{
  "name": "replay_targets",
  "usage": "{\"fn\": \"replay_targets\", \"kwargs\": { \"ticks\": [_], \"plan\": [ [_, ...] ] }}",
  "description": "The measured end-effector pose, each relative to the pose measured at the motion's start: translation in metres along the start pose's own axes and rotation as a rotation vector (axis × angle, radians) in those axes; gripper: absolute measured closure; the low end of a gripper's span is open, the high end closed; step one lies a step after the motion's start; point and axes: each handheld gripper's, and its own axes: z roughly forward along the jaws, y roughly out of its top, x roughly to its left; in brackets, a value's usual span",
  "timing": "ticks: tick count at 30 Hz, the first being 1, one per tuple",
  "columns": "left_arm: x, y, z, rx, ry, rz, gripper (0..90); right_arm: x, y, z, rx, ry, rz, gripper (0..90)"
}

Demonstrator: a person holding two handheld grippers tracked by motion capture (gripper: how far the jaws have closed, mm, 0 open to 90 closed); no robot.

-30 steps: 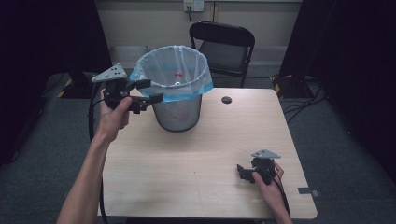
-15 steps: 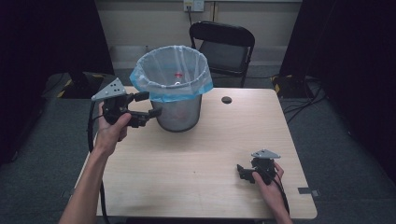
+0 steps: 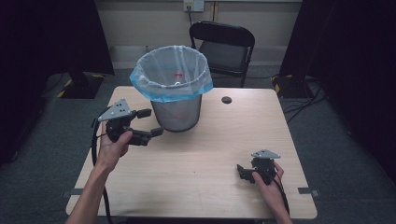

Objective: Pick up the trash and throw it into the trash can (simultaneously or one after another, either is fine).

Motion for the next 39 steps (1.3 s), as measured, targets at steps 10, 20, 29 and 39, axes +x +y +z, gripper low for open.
{"fn": "replay_targets", "kwargs": {
  "ticks": [10,20,29,39],
  "plan": [
    [-0.008,-0.030,0.003,0.049,0.009,-0.012,18.3,0.000,0.000,0.000,0.000,0.000,0.000,11.3],
    [-0.010,-0.057,0.005,0.111,0.040,-0.017,17.9,0.000,0.000,0.000,0.000,0.000,0.000,11.3],
    [-0.013,-0.083,0.006,0.156,0.051,-0.041,17.5,0.000,0.000,0.000,0.000,0.000,0.000,11.3],
    [-0.016,-0.113,0.012,0.216,0.062,-0.069,17.6,0.000,0.000,0.000,0.000,0.000,0.000,11.3]
  ]
}}
